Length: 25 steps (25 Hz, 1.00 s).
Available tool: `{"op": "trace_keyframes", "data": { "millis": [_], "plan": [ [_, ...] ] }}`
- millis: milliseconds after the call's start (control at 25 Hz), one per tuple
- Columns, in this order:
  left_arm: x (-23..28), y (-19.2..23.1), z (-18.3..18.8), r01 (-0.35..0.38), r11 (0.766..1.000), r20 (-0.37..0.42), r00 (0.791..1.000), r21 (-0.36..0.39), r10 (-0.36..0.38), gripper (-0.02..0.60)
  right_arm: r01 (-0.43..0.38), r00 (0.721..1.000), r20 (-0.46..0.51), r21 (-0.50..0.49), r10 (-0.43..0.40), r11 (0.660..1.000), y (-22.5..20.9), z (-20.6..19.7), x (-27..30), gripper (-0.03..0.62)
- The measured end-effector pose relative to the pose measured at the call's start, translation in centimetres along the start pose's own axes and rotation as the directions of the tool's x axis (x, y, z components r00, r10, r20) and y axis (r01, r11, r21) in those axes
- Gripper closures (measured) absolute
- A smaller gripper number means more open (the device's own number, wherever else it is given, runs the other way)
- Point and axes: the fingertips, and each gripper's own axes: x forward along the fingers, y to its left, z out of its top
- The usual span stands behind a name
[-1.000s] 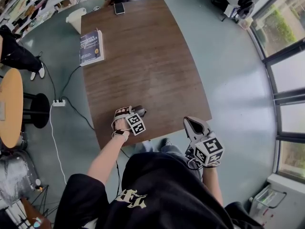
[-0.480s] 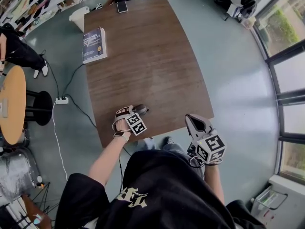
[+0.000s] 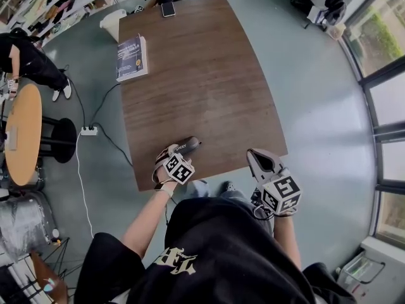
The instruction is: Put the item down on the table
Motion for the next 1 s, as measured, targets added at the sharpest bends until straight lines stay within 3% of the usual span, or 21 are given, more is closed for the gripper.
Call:
{"op": "trace_keyframes", "data": {
  "millis": [80, 160, 320, 840, 1000],
  "plan": [
    [-1.9, -0.2, 0.8, 0.018, 0.990, 0.069, 0.998, -0.142, -0.009, 0.264, -0.011, 1.000, 0.003, -0.005, 0.011, 1.000, 0.1, -0.1, -0.4, 0.608],
    [-4.1, -0.4, 1.9, 0.038, 0.965, 0.147, 0.989, -0.259, 0.000, 0.264, -0.023, 1.000, 0.009, -0.008, 0.023, 1.000, 0.1, -0.2, -0.7, 0.608],
    [-8.2, -0.5, 3.8, 0.069, 0.917, 0.274, 0.961, -0.393, 0.045, 0.295, -0.050, 0.999, 0.018, -0.018, 0.050, 0.999, 0.1, -0.5, -1.3, 0.608],
    [-16.9, -4.5, 6.7, 0.082, 0.847, 0.457, 0.867, -0.525, 0.199, 0.575, -0.160, 0.986, 0.044, -0.062, 0.163, 0.985, 1.0, -2.0, -5.2, 0.608],
    [-19.2, -7.0, 7.1, 0.095, 0.835, 0.495, 0.839, -0.542, 0.226, 0.575, -0.187, 0.980, 0.053, -0.070, 0.190, 0.980, 0.9, -2.4, -7.0, 0.608]
  ]
}}
